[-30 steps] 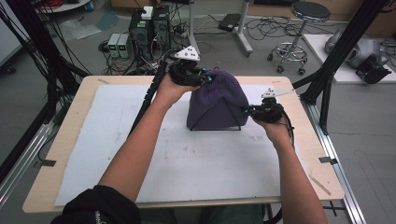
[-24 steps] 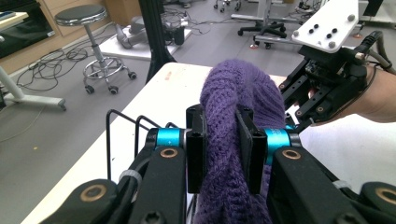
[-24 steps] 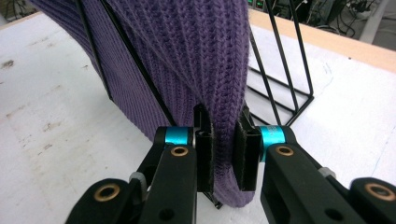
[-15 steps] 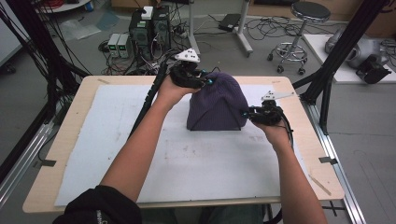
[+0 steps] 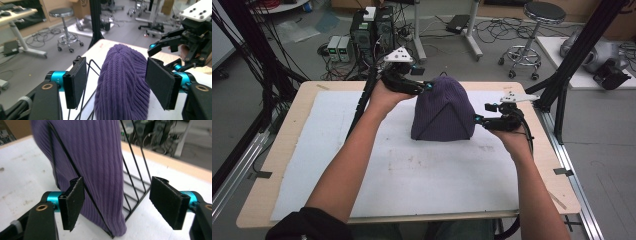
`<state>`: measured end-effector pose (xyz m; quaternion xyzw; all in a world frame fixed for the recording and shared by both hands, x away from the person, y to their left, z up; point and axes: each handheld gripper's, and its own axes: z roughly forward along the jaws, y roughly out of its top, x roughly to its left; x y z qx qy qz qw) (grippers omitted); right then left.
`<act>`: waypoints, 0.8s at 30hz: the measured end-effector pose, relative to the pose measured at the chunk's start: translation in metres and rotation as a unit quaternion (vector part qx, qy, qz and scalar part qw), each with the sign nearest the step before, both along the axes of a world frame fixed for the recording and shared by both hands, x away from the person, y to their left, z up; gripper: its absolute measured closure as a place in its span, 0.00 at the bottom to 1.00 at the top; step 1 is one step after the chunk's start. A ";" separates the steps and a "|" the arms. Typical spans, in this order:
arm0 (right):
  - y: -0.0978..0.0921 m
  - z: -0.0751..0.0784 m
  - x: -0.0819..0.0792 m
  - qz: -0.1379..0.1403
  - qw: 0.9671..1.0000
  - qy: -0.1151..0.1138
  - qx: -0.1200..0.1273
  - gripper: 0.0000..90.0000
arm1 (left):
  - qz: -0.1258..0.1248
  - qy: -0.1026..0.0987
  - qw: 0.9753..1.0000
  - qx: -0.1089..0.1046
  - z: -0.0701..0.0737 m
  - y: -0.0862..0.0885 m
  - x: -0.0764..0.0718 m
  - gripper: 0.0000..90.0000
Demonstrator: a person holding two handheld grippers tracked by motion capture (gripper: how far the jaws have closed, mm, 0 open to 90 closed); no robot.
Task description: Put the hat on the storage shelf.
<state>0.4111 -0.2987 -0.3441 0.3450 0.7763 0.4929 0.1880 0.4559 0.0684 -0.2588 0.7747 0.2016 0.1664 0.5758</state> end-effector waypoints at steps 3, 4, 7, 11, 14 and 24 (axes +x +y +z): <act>-0.001 0.009 -0.008 0.000 1.000 -0.013 0.001 0.27 | 0.006 -0.001 1.000 -0.006 0.001 0.010 -0.006 0.32; -0.001 0.012 -0.011 -0.001 1.000 -0.016 0.003 0.26 | 0.010 -0.003 1.000 -0.017 0.001 0.020 -0.013 0.31; -0.003 0.017 -0.018 0.000 1.000 -0.026 0.001 0.24 | 0.012 -0.003 1.000 -0.026 -0.001 0.029 -0.018 0.29; -0.005 0.022 -0.026 -0.001 0.999 -0.033 0.002 0.23 | 0.022 -0.001 0.999 -0.034 -0.007 0.051 -0.032 0.27; -0.005 0.028 -0.037 -0.001 0.999 -0.044 0.003 0.20 | 0.023 0.000 0.999 -0.043 -0.013 0.068 -0.044 0.25; -0.011 0.029 -0.070 -0.002 0.997 -0.068 0.025 0.13 | 0.033 0.014 0.997 -0.066 -0.043 0.114 -0.083 0.19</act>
